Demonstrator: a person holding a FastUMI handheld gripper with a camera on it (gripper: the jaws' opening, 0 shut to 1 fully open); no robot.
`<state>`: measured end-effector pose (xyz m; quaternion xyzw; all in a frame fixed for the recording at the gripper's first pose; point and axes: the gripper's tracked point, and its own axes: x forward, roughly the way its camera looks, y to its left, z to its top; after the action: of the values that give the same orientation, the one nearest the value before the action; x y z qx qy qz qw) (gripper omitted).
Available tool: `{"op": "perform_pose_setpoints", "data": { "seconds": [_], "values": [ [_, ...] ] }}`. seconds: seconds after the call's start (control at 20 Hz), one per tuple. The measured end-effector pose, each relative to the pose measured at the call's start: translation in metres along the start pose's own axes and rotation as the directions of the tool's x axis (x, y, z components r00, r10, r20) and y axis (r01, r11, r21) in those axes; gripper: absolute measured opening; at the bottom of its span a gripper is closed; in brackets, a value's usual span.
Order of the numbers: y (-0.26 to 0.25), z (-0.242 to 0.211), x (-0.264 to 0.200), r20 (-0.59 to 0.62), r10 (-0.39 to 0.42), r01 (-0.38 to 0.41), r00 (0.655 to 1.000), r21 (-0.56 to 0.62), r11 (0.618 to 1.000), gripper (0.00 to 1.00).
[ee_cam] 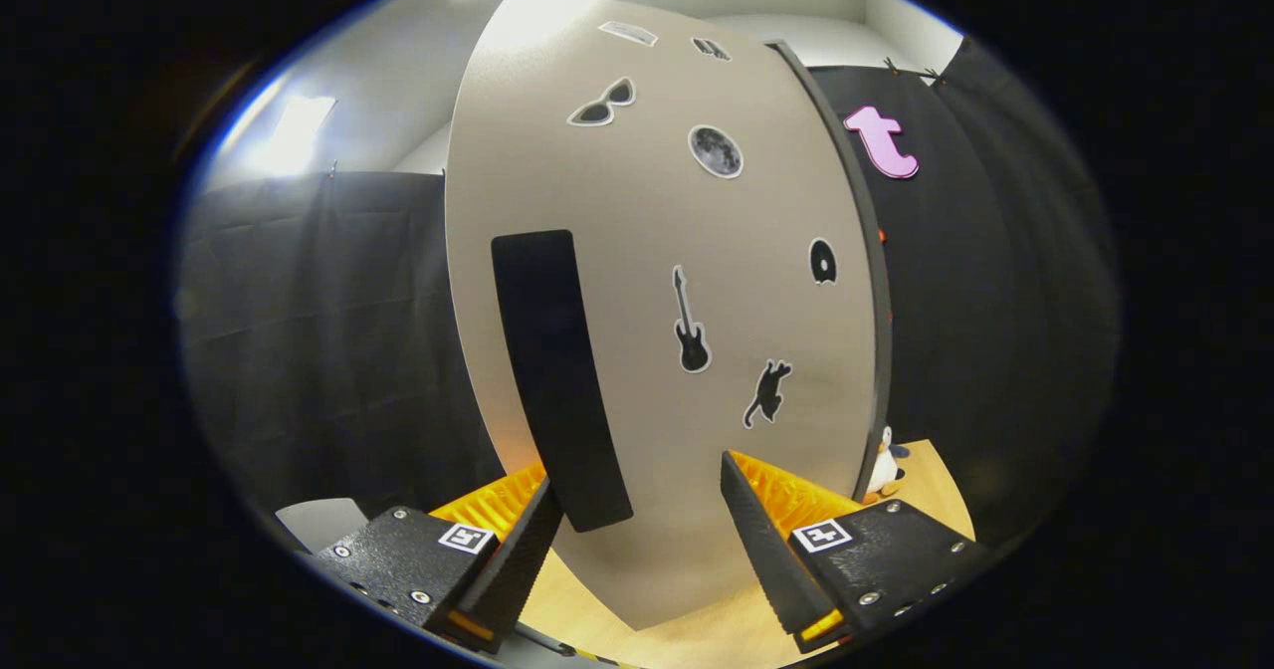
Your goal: Open the shoe cabinet door, grab the shoes and put them into the shoe cabinet, then close the shoe cabinet door.
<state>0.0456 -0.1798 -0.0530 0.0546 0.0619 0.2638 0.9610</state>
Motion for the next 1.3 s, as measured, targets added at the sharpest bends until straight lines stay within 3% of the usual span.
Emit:
{"op": "perform_pose_setpoints", "data": {
  "seconds": [0.7, 0.95, 1.3],
  "values": [
    [0.008, 0.001, 0.032, 0.002, -0.025, 0.025, 1.000, -0.042, 0.999, 0.94],
    [0.010, 0.004, 0.045, 0.016, -0.058, 0.059, 0.998, -0.080, 0.995, 0.94],
    [0.002, 0.006, 0.049, 0.058, -0.159, 0.164, 0.986, -0.095, 0.982, 0.96]
  ]
}}
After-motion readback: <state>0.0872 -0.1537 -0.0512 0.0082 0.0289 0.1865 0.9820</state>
